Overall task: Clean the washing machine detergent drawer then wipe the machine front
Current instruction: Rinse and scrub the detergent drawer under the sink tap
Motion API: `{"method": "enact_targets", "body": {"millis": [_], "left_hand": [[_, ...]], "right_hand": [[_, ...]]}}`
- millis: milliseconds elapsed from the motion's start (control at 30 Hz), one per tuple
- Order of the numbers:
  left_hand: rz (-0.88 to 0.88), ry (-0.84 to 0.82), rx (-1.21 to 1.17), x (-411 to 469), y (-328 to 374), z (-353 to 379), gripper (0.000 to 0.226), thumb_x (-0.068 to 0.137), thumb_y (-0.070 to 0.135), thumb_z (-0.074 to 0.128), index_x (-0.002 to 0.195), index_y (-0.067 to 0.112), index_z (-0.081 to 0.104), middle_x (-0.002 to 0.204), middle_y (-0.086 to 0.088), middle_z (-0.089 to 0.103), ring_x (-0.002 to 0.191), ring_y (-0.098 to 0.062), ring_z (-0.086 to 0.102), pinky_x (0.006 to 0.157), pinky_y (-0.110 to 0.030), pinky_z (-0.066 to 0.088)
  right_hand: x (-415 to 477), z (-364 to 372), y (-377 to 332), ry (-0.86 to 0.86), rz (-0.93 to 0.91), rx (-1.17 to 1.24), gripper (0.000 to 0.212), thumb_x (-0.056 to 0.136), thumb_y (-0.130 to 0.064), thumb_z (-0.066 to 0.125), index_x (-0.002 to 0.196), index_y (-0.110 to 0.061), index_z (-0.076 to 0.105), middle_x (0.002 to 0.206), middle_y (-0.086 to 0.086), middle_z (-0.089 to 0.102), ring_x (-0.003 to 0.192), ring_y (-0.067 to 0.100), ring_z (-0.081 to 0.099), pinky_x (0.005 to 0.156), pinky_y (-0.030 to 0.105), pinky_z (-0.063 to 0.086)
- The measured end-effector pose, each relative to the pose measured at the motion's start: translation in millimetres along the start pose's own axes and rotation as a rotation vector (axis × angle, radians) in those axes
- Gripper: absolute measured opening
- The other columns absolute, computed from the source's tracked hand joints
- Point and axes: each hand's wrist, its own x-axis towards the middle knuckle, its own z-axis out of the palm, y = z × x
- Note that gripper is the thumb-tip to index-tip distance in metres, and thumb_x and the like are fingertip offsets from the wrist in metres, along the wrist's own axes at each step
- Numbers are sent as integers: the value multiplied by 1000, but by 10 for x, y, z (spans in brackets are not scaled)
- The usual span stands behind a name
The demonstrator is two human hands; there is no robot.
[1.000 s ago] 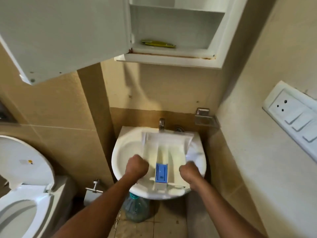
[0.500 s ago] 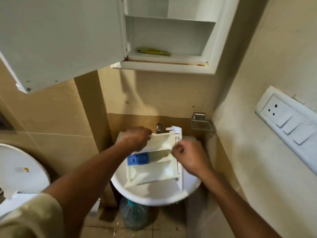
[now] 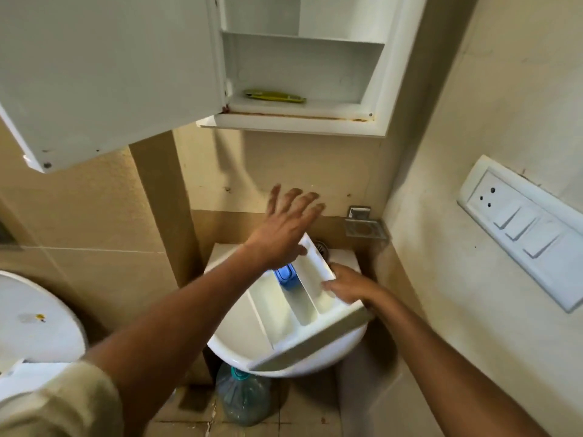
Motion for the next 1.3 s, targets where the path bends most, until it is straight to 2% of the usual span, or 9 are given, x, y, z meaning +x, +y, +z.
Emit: {"method": "enact_targets", "body": {"millis": [100, 233, 300, 467, 633, 867, 1000, 1133, 1300], "left_hand": [[-616, 168, -542, -653, 30, 393, 93, 84, 54, 70, 155, 17, 23, 161, -6, 26, 148, -28, 22, 122, -48, 16], [-1322, -557, -1551, -1374, 8, 733, 79, 84, 53, 68, 143, 7, 42, 134, -22, 59, 118, -37, 59, 106, -53, 46], [-1252, -723, -1924, -1471, -26, 642, 54, 85, 41, 68, 122, 3, 58, 107, -25, 71, 95, -34, 69, 98, -51, 52], [-948, -154, -1916, -998, -162, 120, 41, 84, 19, 67, 124, 9, 64, 106, -18, 75, 83, -29, 74, 74, -37, 62], [-538, 286, -1762, -675, -303, -500, 38, 78, 0, 69, 115, 9, 70, 110, -11, 75, 92, -24, 74, 77, -32, 59], [-1345, -456, -1684, -1370, -87, 895, 15, 95, -11, 45, 96, -15, 60, 73, -22, 60, 56, -21, 67, 55, -26, 55], [-1496, -580, -1796, -1401, 28, 797, 12, 86, -2, 59, 82, -13, 59, 59, -26, 65, 46, -33, 65, 42, -37, 57], [-1267, -338, -1699, -973, -156, 416, 15, 78, 10, 76, 81, -4, 70, 80, -24, 69, 53, -26, 67, 64, -32, 56], [-799, 178, -1693, -809, -180, -117, 33, 81, -5, 70, 113, 1, 70, 105, -15, 76, 87, -27, 75, 79, -39, 62]], "right_hand": [[-118, 167, 286, -65, 160, 254, 25, 91, -3, 52, 116, -4, 58, 92, 9, 62, 68, 15, 56, 55, 18, 45], [-295, 296, 496, -134, 350, 533, 11, 85, -6, 51, 74, -6, 53, 61, 12, 53, 53, 24, 55, 52, 25, 44], [-308, 260, 424, -161, 348, 670, 15, 87, -9, 56, 72, -7, 54, 63, 15, 54, 54, 28, 57, 57, 30, 46], [-212, -169, -109, 195, -13, 705, 65, 77, -60, 75, 125, -19, 60, 127, 4, 67, 110, 24, 66, 99, 46, 51], [-514, -498, -456, 511, -588, 771, 28, 91, 1, 63, 111, -20, 64, 95, -9, 75, 87, 3, 71, 76, 18, 54], [-199, 595, 452, -93, 501, 1074, 57, 107, -21, 38, 60, 2, 62, 41, 11, 59, 45, 27, 62, 45, 24, 49], [-87, 687, 698, -211, 622, 1134, 72, 99, -58, 39, 70, 3, 66, 55, 20, 66, 42, 31, 64, 41, 30, 53], [31, 235, 334, -49, 259, 986, 19, 96, -24, 59, 99, -8, 68, 72, 10, 73, 64, 26, 70, 72, 36, 56], [-225, -86, -28, 479, -494, 840, 22, 93, -5, 63, 113, -13, 65, 103, -3, 76, 99, 12, 71, 86, 26, 56]]}}
